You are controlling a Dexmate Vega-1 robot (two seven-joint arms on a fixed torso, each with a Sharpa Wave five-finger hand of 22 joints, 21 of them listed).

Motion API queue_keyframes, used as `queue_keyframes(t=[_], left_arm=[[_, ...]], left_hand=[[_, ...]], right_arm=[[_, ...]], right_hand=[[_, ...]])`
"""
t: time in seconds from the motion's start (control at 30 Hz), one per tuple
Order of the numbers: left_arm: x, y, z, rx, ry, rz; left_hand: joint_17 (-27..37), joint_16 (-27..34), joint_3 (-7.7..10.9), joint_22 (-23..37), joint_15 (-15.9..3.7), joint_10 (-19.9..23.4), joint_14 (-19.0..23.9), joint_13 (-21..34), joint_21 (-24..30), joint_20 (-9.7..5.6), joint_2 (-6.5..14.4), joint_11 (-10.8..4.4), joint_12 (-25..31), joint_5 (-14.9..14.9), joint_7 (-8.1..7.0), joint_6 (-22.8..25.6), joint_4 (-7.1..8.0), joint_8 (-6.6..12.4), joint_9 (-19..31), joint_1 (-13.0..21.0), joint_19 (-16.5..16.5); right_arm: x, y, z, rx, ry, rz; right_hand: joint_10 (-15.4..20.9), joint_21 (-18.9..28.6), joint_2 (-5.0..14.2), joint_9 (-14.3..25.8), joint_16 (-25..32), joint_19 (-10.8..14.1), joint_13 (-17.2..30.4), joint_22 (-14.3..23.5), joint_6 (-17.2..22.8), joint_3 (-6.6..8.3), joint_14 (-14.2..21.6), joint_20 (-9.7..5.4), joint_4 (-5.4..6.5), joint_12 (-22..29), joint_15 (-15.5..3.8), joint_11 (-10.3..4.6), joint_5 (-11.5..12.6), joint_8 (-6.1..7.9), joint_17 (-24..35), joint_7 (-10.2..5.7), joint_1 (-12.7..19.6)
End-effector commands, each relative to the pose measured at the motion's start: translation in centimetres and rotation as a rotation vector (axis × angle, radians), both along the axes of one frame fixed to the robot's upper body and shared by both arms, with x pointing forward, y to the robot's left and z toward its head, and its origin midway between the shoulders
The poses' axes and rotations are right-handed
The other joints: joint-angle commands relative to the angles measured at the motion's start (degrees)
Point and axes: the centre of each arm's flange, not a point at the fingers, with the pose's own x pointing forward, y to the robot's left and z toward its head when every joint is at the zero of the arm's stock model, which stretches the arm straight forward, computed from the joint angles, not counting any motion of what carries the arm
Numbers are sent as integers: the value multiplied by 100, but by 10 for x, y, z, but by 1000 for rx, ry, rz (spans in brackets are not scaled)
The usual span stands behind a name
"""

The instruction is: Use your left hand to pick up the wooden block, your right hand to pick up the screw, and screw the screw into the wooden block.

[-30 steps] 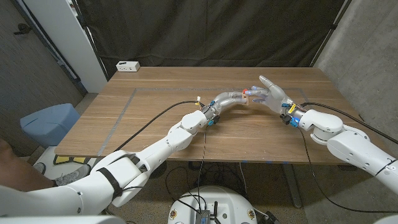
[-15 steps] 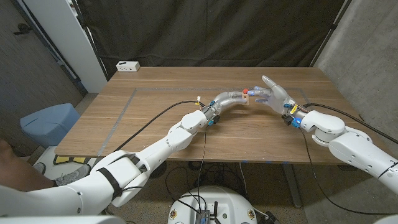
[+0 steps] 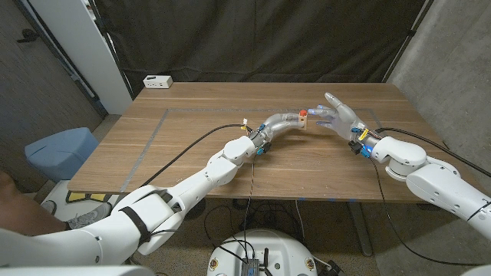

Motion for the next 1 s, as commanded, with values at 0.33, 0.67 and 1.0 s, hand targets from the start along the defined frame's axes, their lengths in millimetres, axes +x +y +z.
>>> queue_keyframes(t=[0.33,0.67,1.0], left_arm=[[1,1,2,1,-2,2],[3,0,3,3,-1,-2],[4,-1,4,3,-2,-1]], left_hand=[[16,29,121,11,-181,58,19,17,45,12,45,-12,9,26,33,280,112,56,8,-2,-11],[14,21,125,11,-182,57,14,17,45,17,42,-10,9,29,23,270,115,50,8,-5,-12],[16,19,129,11,-169,40,11,18,44,18,52,-11,1,31,40,250,122,42,10,-12,-14]], right_arm=[[11,8,4,-21,7,40],[16,12,6,-37,7,62],[19,14,7,-37,14,71]], right_hand=[[-446,-34,26,-11,-79,-161,8,14,-667,-84,-504,53,38,-42,72,24,41,-36,33,-192,48],[-656,-55,27,-17,-95,-281,9,16,-901,-125,-615,58,73,-48,72,40,43,-29,43,-203,10],[-672,-49,34,-16,-80,-333,9,18,-703,-156,-628,52,106,-10,72,42,45,80,50,-173,-25]])
